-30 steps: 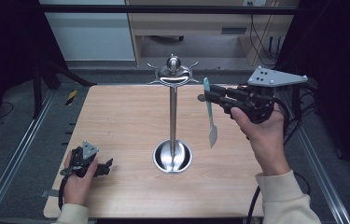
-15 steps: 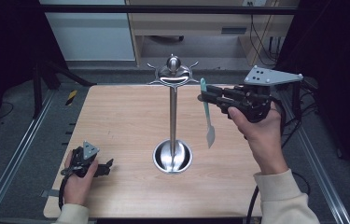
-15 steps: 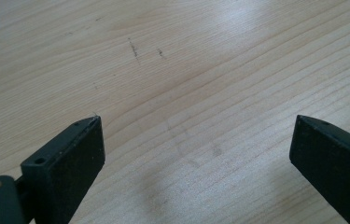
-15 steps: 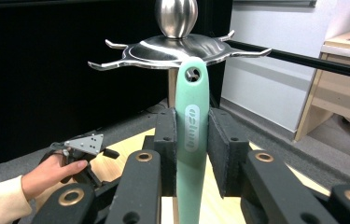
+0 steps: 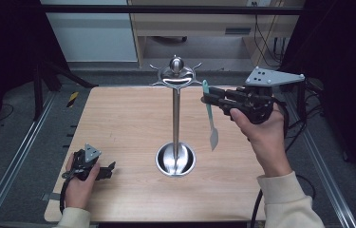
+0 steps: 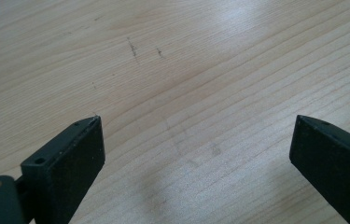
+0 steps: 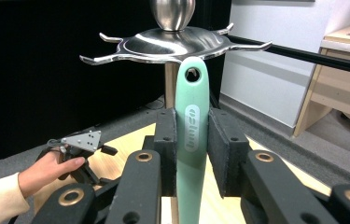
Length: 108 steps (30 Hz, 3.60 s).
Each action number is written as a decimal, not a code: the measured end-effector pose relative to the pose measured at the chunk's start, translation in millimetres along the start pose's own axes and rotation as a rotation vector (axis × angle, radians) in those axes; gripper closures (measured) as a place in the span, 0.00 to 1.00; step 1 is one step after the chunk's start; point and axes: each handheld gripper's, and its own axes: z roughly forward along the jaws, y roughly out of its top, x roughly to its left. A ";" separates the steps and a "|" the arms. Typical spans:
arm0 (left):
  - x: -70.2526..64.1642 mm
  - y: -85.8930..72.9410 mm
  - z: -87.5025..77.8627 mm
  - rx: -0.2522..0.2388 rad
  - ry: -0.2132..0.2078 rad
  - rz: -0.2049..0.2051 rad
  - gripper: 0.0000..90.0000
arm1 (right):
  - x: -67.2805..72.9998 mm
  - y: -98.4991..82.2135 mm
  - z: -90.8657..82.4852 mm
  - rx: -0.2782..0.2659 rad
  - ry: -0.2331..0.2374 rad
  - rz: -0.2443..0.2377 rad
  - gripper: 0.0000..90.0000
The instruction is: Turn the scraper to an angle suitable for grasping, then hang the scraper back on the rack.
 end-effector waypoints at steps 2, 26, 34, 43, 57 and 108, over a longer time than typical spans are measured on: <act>0.0 0.0 0.0 0.000 0.000 0.000 0.03 | 0.1 -0.1 1.0 -0.001 0.000 0.002 0.82; -0.9 0.2 0.6 0.003 -0.006 0.006 0.03 | 2.0 -0.6 9.3 0.003 0.001 0.000 0.82; -1.1 0.0 0.3 0.005 -0.006 0.007 0.03 | 2.2 -0.4 11.7 0.005 0.000 -0.003 0.82; -1.1 0.0 0.6 0.009 -0.008 0.008 0.03 | 1.7 -1.4 13.2 -0.003 0.002 -0.001 0.82; -1.8 0.2 1.1 0.008 -0.005 0.011 0.03 | 0.9 -5.4 12.8 -0.029 0.009 0.014 0.82; -5.1 -0.8 4.3 0.028 -0.015 0.025 0.03 | -25.2 -89.5 -22.7 0.216 -0.383 0.021 0.05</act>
